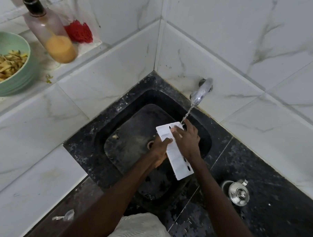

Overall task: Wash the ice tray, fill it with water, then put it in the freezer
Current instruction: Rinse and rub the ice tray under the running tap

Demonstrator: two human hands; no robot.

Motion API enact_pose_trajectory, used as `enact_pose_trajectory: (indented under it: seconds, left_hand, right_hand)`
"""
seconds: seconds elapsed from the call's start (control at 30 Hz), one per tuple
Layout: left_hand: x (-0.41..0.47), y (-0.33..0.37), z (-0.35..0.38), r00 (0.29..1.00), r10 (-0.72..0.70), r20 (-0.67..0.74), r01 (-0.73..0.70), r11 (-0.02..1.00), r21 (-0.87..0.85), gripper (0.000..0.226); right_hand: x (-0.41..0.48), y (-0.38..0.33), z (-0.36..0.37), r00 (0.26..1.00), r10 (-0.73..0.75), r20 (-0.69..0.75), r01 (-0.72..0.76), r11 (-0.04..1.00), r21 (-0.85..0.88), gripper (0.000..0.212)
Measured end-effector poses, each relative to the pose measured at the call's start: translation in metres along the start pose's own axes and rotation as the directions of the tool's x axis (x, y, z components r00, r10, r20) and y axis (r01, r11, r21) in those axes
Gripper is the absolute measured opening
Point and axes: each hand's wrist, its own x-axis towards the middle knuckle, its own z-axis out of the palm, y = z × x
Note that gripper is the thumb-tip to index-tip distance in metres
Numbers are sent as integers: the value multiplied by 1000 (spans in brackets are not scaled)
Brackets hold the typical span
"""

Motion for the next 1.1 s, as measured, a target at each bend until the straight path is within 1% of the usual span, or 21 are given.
enact_pose_trajectory:
  seconds: [0.07, 0.1, 0.13, 0.2, 0.27, 0.33, 0.37, 0.43, 0.5, 0.57, 0.63, 0.7, 0.73, 0.8, 0.87, 0.93, 1.0, 1.1]
  left_hand:
    - [0, 6, 0, 1000, 25, -18, -24, 1000, 20, 51]
    - [0, 7, -2, 999, 27, -24, -26, 999, 27, 53]
    - [1, 7, -2, 999, 25, -19, -25, 999, 22, 56]
    - [0, 5, -1, 1000, 20, 5, -20, 1000, 5, 55]
    - [0, 3, -1, 1000, 15, 24, -15, 1000, -12, 55]
    - [0, 4, 1, 999, 30, 12, -30, 999, -14, 58]
    - [0, 5, 2, 999, 42, 9, -42, 999, -5, 61]
    - [-2, 4, 2, 999, 40, -3, -40, 999, -4, 64]
    - [-5, 7, 2, 1000, 25, -5, -25, 999, -22, 64]
    - [-4, 8, 3, 1000, 25, 11, -25, 999, -24, 62]
    - [-6, 10, 6, 999, 44, 24, -44, 999, -15, 60]
    - [-6, 12, 7, 998, 63, 16, -63, 998, -8, 62]
    - [-5, 12, 6, 998, 61, 4, -61, 998, -12, 61]
    - [-3, 13, 5, 998, 55, 16, -54, 998, -33, 57]
    - [-2, 14, 4, 998, 50, 30, -49, 998, -37, 58]
    - [-3, 13, 4, 998, 58, 23, -57, 998, -42, 60]
    - [-4, 13, 4, 998, 61, 25, -60, 998, -35, 59]
    - [-3, 13, 5, 998, 59, 16, -57, 996, -71, 56]
  right_hand:
    - [-4, -2, 1, 999, -46, 17, 45, 997, 55, 47]
    - [-4, 0, -1, 999, -47, -5, 47, 996, 77, 46]
    - [-3, 4, -4, 999, -36, -40, 39, 997, 73, 43]
    - [0, 9, -8, 996, 3, -90, -2, 1000, 6, 41]
    - [2, 9, -7, 998, 15, -60, -17, 999, -29, 42]
    - [1, 7, -4, 999, -35, -3, 35, 999, 27, 42]
    - [-1, 7, -3, 998, -60, -2, 60, 996, 70, 42]
    - [-3, 9, -8, 996, -60, -60, 67, 990, 123, 38]
    - [-3, 11, -14, 991, -34, -131, 51, 990, 135, 35]
    - [-1, 8, -15, 992, -64, -106, 74, 992, 99, 40]
    - [2, 4, -9, 988, -151, -10, 151, 988, -20, 46]
    - [3, 3, -4, 980, -187, 62, 194, 972, -135, 50]
    - [4, 3, -4, 982, -177, 59, 184, 970, -162, 52]
    - [4, 5, -7, 994, -106, 18, 107, 977, -182, 54]
    - [4, 5, -7, 999, -46, 22, 49, 981, -187, 55]
    - [4, 4, -3, 994, -86, 67, 99, 970, -220, 58]
    - [4, 7, -2, 991, -109, 74, 124, 962, -243, 60]
    - [4, 15, -8, 999, -26, 38, 34, 978, -206, 59]
